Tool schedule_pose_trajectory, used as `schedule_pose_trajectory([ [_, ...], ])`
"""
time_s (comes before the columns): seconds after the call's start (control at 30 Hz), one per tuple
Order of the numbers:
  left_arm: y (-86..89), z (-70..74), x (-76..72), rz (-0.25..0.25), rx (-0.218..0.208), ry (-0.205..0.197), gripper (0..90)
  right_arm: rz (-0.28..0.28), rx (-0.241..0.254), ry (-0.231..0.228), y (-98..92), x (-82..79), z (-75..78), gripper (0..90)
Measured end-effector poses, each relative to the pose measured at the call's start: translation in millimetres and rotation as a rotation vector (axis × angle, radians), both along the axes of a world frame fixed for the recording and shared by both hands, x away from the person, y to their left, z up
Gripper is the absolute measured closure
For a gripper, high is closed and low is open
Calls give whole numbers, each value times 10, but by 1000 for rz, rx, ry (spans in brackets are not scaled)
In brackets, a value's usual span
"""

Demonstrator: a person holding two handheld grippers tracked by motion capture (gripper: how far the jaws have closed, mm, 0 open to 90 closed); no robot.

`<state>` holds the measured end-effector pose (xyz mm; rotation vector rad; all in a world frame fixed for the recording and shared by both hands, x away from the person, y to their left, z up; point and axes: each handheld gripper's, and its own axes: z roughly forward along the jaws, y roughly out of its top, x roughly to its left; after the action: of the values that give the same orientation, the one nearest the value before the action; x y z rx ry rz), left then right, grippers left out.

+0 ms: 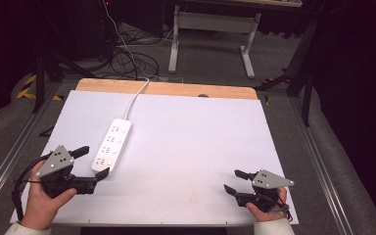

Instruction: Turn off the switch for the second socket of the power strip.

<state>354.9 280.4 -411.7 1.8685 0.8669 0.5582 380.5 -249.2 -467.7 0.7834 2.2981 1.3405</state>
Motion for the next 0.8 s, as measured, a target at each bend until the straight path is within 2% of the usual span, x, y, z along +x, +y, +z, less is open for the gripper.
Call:
schedule_pose_trajectory([
  [0.33,173,-266,-129,2,-32,-10,55,3,3,-2,3,-2,1,362],
  [0.5,230,-372,-162,-8,-44,10,55,3,3,1,4,2,-3,360],
  [0.6,234,-435,-175,-4,-17,7,55,2,4,2,4,2,-3,360],
  [0.8,236,-517,-191,-8,11,11,56,3,2,3,3,4,-6,359],
])
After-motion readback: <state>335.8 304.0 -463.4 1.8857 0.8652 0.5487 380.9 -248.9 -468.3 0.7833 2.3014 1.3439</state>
